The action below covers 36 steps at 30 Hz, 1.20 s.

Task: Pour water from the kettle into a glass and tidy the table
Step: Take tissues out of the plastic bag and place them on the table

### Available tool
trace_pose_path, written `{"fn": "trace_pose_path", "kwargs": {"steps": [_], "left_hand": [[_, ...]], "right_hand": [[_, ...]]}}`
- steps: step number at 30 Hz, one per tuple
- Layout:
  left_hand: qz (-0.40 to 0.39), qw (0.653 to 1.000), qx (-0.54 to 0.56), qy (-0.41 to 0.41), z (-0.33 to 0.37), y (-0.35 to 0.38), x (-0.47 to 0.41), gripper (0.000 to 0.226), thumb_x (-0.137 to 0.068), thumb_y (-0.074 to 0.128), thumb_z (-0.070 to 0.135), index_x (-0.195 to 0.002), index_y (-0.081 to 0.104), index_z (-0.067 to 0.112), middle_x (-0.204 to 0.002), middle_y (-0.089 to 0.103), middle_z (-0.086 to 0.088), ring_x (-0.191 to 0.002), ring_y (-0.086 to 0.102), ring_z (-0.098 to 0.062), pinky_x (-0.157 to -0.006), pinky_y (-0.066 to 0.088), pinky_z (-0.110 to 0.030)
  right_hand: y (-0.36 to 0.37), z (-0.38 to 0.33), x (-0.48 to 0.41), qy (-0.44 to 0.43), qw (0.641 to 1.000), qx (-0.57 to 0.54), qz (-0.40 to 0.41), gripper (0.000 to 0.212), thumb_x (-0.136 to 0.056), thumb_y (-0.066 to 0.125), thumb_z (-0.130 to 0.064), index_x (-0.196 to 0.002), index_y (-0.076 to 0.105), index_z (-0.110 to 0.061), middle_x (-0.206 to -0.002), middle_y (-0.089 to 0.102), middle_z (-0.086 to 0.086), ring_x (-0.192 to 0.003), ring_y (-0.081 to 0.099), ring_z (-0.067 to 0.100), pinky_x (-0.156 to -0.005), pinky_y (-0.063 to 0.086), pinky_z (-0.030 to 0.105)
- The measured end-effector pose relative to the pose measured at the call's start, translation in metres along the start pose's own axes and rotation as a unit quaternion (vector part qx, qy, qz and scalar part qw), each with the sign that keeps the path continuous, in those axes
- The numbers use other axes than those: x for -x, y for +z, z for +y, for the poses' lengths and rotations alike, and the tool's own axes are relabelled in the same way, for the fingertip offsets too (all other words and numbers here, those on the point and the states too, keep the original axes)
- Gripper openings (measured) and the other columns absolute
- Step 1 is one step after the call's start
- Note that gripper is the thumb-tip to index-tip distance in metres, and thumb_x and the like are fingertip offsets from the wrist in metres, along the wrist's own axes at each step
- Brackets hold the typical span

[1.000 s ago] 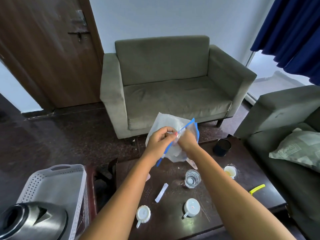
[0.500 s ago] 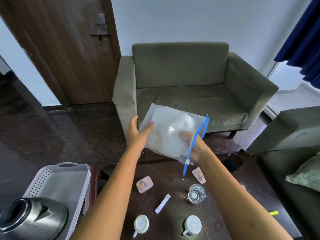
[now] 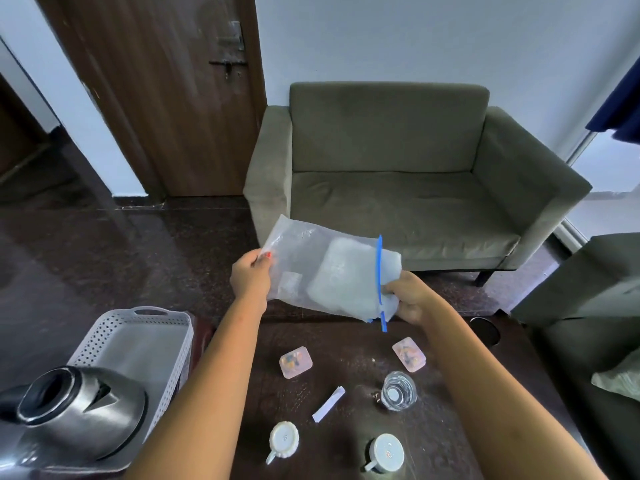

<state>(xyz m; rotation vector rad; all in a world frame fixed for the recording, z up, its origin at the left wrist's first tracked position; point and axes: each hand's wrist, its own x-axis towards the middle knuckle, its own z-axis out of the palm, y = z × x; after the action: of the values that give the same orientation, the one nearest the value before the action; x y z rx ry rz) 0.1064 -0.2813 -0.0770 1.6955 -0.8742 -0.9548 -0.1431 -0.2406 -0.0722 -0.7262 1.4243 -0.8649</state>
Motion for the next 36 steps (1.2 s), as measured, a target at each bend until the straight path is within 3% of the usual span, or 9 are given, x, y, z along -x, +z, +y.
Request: {"fn": "trace_pose_path", "kwargs": {"steps": [3,8,12,16,18,21,26,30,36], "left_hand": [[0.016,1.0,0.001,-0.002,-0.005,-0.012,-0.004,0.024,-0.094,0.053,0.025,-0.114,0.064,0.015,-0.111,0.062,-0.004,-0.093,0.054,-0.018,-0.082,0.05,-0.035],[0.033,0.999,0.005,0.006,-0.013,-0.031,-0.009,0.026,-0.094,0.054,0.025,-0.117,0.063,0.015,-0.116,0.062,-0.003,-0.098,0.054,-0.016,-0.084,0.047,-0.032],[0.009,0.999,0.034,-0.004,-0.014,-0.044,-0.013,0.018,-0.095,0.053,0.024,-0.106,0.066,0.021,-0.101,0.064,0.002,-0.091,0.057,-0.017,-0.071,0.045,-0.024],[-0.087,0.99,0.106,-0.012,-0.005,-0.053,-0.009,0.021,-0.095,0.051,0.02,-0.084,0.067,0.026,-0.083,0.066,0.004,-0.073,0.062,-0.01,-0.059,0.052,-0.024],[-0.145,0.976,0.16,-0.014,0.001,-0.06,-0.005,0.023,-0.097,0.049,0.021,-0.085,0.068,0.026,-0.079,0.071,0.005,-0.068,0.067,-0.009,-0.051,0.052,-0.024],[-0.212,0.946,0.243,-0.038,0.007,-0.074,-0.008,0.023,-0.098,0.046,0.021,-0.1,0.069,0.023,-0.098,0.073,-0.002,-0.084,0.071,-0.017,-0.061,0.056,-0.033],[-0.23,0.923,0.299,-0.07,0.005,-0.095,-0.017,0.028,-0.097,0.046,0.019,-0.095,0.072,0.029,-0.1,0.074,0.0,-0.085,0.071,-0.016,-0.062,0.056,-0.033],[-0.237,0.909,0.333,-0.084,-0.005,-0.116,-0.027,0.027,-0.096,0.048,0.019,-0.092,0.072,0.029,-0.099,0.074,0.0,-0.086,0.072,-0.017,-0.066,0.058,-0.035],[-0.218,0.903,0.363,-0.074,-0.022,-0.158,-0.05,0.025,-0.092,0.051,0.016,-0.086,0.073,0.027,-0.096,0.074,-0.003,-0.085,0.071,-0.02,-0.073,0.059,-0.04]], "right_hand": [[-0.009,0.008,-0.007,0.015,0.993,0.039,0.114,0.039,-0.085,0.035,0.015,-0.12,0.051,0.008,-0.105,0.058,0.019,-0.092,0.056,0.033,-0.078,0.047,0.04],[-0.018,-0.002,-0.004,-0.039,0.951,0.032,0.305,0.032,-0.084,0.038,0.002,-0.111,0.056,-0.001,-0.092,0.055,0.011,-0.081,0.051,0.027,-0.068,0.041,0.033],[0.002,-0.029,0.015,-0.134,0.981,-0.035,0.139,0.031,-0.074,0.038,0.007,-0.086,0.063,-0.008,-0.08,0.059,0.01,-0.07,0.055,0.024,-0.065,0.047,0.031],[0.036,-0.043,0.023,-0.127,0.991,-0.047,-0.026,0.02,-0.082,0.045,-0.008,-0.093,0.061,-0.015,-0.074,0.069,0.004,-0.066,0.067,0.019,-0.06,0.055,0.032],[0.057,-0.04,0.019,-0.1,0.994,-0.018,-0.042,0.014,-0.085,0.051,-0.02,-0.088,0.064,-0.016,-0.071,0.069,0.004,-0.062,0.067,0.019,-0.058,0.053,0.029],[0.081,-0.024,0.006,-0.092,0.995,0.001,-0.04,0.027,-0.089,0.057,-0.034,-0.1,0.066,-0.011,-0.082,0.071,0.006,-0.068,0.068,0.021,-0.061,0.052,0.029],[0.094,-0.001,-0.011,-0.079,0.996,-0.038,0.009,0.025,-0.082,0.067,-0.042,-0.099,0.066,-0.023,-0.097,0.073,0.007,-0.083,0.07,0.025,-0.068,0.057,0.036],[0.103,0.002,-0.021,-0.002,0.997,0.01,-0.077,0.042,-0.076,0.067,-0.053,-0.104,0.065,-0.022,-0.084,0.076,0.002,-0.073,0.072,0.02,-0.06,0.053,0.028],[0.147,0.012,-0.04,0.041,0.985,0.018,-0.168,0.038,-0.071,0.072,-0.05,-0.091,0.073,-0.018,-0.078,0.074,0.004,-0.065,0.071,0.018,-0.056,0.053,0.025]]}}
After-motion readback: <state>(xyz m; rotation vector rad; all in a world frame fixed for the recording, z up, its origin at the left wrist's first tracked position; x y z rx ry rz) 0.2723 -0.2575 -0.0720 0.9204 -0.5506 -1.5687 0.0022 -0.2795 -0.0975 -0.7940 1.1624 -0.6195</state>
